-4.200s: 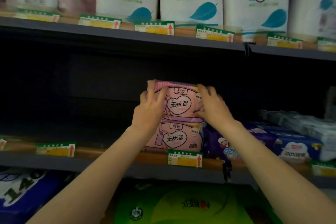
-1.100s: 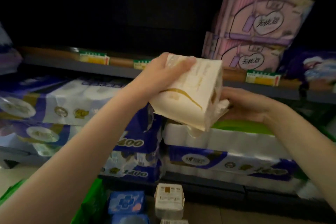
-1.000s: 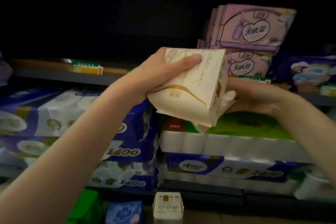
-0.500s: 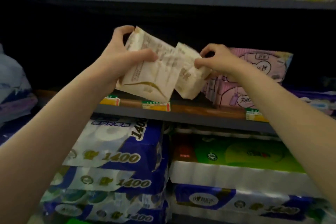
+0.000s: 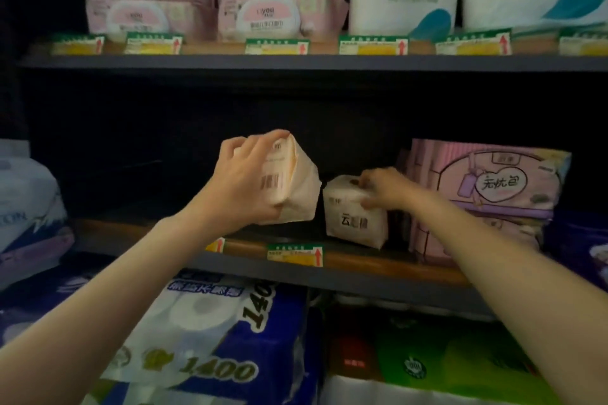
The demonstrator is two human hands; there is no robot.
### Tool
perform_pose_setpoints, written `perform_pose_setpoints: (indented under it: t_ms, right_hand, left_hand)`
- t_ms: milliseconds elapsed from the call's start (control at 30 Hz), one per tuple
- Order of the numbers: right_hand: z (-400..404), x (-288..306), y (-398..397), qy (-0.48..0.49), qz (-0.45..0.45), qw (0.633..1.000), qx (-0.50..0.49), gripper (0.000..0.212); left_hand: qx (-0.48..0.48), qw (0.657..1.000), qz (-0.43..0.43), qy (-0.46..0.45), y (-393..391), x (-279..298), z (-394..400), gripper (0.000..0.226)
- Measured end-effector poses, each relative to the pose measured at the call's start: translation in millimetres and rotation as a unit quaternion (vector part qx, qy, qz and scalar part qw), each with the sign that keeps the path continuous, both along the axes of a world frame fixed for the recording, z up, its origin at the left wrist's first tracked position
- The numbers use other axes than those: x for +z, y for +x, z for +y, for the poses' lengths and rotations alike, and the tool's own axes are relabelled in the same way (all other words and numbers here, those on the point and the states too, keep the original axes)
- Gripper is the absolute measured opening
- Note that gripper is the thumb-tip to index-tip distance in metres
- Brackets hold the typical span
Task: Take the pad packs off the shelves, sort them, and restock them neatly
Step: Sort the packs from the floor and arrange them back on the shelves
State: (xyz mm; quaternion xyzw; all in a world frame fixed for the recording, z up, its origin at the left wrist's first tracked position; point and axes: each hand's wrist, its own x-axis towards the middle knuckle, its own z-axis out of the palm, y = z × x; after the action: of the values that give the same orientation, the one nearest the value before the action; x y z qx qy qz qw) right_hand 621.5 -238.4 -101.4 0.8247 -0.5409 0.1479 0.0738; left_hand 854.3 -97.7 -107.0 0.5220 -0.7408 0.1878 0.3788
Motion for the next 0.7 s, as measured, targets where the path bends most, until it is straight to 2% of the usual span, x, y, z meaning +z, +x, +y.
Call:
perform_pose_setpoints:
  t_ms: [67, 100, 133, 167, 200, 233, 267, 300, 333, 367, 433, 500, 600, 633, 667, 700]
  right_hand:
    - [-6, -17, -2, 0.002, 0.033, 0.999, -0.024, 0.039]
    - [-7, -23, -4, -0.005, 0.008, 1.0, -0.024, 0.04]
    - [-4, -24, -4, -0.02, -0.06, 0.998, -0.011, 0.037]
    - [1, -23, -4, -0.034, -0.165, 0.986, 0.01, 0.032]
    - [9, -19, -5, -0.008, -0.293, 0.955, 0.031, 0.031]
    - [23, -12, -5, 0.087, -0.414, 0.904, 0.055, 0.036]
    - [38, -5, -7, 0.235, -0.491, 0.833, 0.097, 0.045]
    - [49, 1, -10, 0.372, -0.51, 0.763, 0.14, 0.053]
    - [58, 5, -15, 0.454, -0.493, 0.72, 0.179, 0.058]
    - [64, 5, -19, 0.49, -0.471, 0.701, 0.215, 0.056]
    - [67, 4, -24, 0.489, -0.462, 0.697, 0.247, 0.042]
    - [63, 3, -24, 0.453, -0.496, 0.703, 0.232, 0.039]
    - [53, 0, -24, 0.389, -0.545, 0.713, 0.205, 0.068]
    - [52, -1, -25, 0.36, -0.567, 0.715, 0.192, 0.077]
    - [52, -3, -25, 0.331, -0.587, 0.715, 0.185, 0.08]
    - [53, -4, -25, 0.302, -0.598, 0.718, 0.189, 0.079]
  left_hand:
    - [-0.007, 0.996, -0.069, -0.05, 8, -11, -5, 0.105]
    - [-0.015, 0.993, -0.093, -0.077, 11, -16, -6, 0.105]
    - [-0.022, 0.988, -0.114, -0.104, 12, -22, -8, 0.104]
    - [-0.026, 0.981, -0.134, -0.137, 11, -26, -9, 0.101]
    - [-0.033, 0.973, -0.152, -0.173, 7, -30, -10, 0.096]
    - [-0.046, 0.964, -0.163, -0.204, 3, -34, -12, 0.089]
    - [-0.065, 0.957, -0.169, -0.228, -3, -38, -15, 0.083]
    - [-0.084, 0.95, -0.171, -0.249, -9, -42, -19, 0.079]
    - [-0.097, 0.943, -0.175, -0.265, -15, -44, -23, 0.077]
    - [-0.106, 0.939, -0.179, -0.275, -19, -47, -27, 0.076]
    - [-0.115, 0.941, -0.169, -0.271, -24, -48, -32, 0.078]
    - [-0.126, 0.95, -0.16, -0.238, -25, -46, -35, 0.081]
    - [-0.118, 0.965, -0.169, -0.163, -26, -50, -39, 0.081]
    - [-0.13, 0.977, -0.123, -0.12, -28, -52, -40, 0.083]
    - [-0.158, 0.985, -0.037, -0.054, -33, -52, -38, 0.085]
    - [-0.199, 0.977, 0.075, 0.017, -39, -51, -36, 0.085]
